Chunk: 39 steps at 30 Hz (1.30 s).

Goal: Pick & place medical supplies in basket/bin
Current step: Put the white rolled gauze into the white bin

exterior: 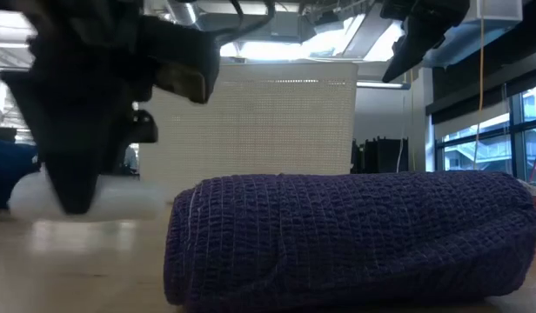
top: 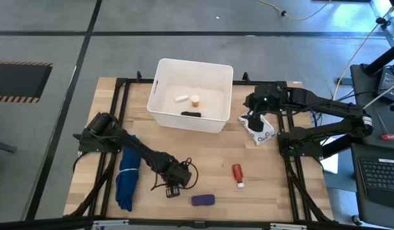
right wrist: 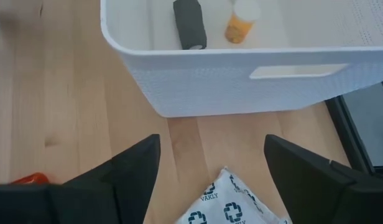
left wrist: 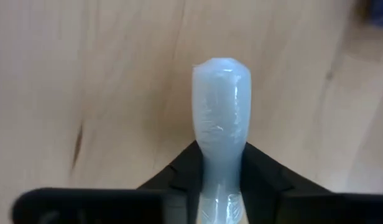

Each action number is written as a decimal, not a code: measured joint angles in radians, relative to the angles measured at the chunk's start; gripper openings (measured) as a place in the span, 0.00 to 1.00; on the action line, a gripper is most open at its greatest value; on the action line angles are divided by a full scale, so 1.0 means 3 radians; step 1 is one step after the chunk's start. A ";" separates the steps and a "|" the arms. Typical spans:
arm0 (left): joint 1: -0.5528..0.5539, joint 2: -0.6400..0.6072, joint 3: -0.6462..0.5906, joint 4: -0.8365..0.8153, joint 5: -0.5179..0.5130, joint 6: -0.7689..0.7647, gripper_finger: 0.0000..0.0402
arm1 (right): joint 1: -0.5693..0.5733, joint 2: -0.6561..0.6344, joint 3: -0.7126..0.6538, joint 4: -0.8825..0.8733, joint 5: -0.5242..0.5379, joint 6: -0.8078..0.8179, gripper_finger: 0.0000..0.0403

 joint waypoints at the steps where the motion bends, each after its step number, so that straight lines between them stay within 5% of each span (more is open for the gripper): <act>1: 0.0023 -0.0007 0.0001 0.0000 0.0011 0.0001 0.17 | 0.0000 0.0000 0.0000 0.0000 0.0000 -0.0032 0.72; 10: 0.0333 -0.0279 0.0000 0.0270 0.0650 -0.0064 0.12 | 0.0001 0.0001 0.0004 -0.0004 0.0003 -0.0182 0.72; 23: 0.1160 -0.1349 0.0005 0.1558 -0.0597 0.0151 0.13 | 0.0001 0.0003 0.0004 0.0006 0.0001 -0.0214 0.72; 28: 0.1535 -0.1616 0.0012 0.1973 -0.0671 0.0714 0.12 | 0.0001 0.0003 0.0004 0.0009 0.0001 -0.0211 0.72; 39: 0.2427 -0.1537 0.0006 0.0935 -0.0598 0.1066 0.12 | 0.0001 0.0003 0.0004 0.0011 0.0000 -0.0211 0.72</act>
